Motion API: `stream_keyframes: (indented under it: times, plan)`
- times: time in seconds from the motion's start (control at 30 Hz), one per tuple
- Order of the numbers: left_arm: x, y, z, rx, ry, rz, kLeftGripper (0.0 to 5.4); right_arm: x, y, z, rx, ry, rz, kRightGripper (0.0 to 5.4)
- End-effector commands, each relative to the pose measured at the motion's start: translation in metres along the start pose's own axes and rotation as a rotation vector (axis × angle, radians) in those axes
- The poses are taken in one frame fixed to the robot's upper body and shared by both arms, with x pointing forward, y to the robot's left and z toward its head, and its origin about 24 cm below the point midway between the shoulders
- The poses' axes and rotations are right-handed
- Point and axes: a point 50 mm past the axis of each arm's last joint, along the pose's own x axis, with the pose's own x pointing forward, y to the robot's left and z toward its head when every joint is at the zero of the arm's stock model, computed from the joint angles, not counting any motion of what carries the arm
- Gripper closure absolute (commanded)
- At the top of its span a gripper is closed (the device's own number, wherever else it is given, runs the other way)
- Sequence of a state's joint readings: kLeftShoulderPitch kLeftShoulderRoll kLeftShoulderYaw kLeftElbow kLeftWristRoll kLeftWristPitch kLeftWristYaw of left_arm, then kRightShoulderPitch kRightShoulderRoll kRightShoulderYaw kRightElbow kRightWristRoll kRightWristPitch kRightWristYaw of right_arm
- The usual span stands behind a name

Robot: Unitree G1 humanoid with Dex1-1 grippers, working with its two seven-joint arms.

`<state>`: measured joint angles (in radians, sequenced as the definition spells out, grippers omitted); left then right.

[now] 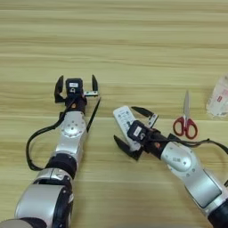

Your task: Move the objects on the table

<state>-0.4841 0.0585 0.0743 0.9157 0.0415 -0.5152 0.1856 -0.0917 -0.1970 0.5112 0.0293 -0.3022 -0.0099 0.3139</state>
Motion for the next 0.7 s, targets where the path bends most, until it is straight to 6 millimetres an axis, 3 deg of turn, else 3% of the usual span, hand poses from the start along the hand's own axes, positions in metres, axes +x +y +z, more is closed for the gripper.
stream_keyframes:
  times: [0.03, 0.43, 0.7]
  plan:
    - [0.002, -0.002, 0.002, 0.005, -0.006, -0.001, 0.0, -0.001, -0.004, -0.002, -0.019, 0.007, -0.005, 0.04]
    - [0.002, -0.002, 0.002, 0.005, -0.005, 0.0, 0.0, -0.003, -0.01, -0.001, 0.012, -0.004, -0.044, 0.04]
    - [0.002, -0.002, 0.002, 0.005, -0.004, 0.0, 0.0, -0.004, -0.024, -0.021, 0.173, 0.064, -0.122, 0.04]
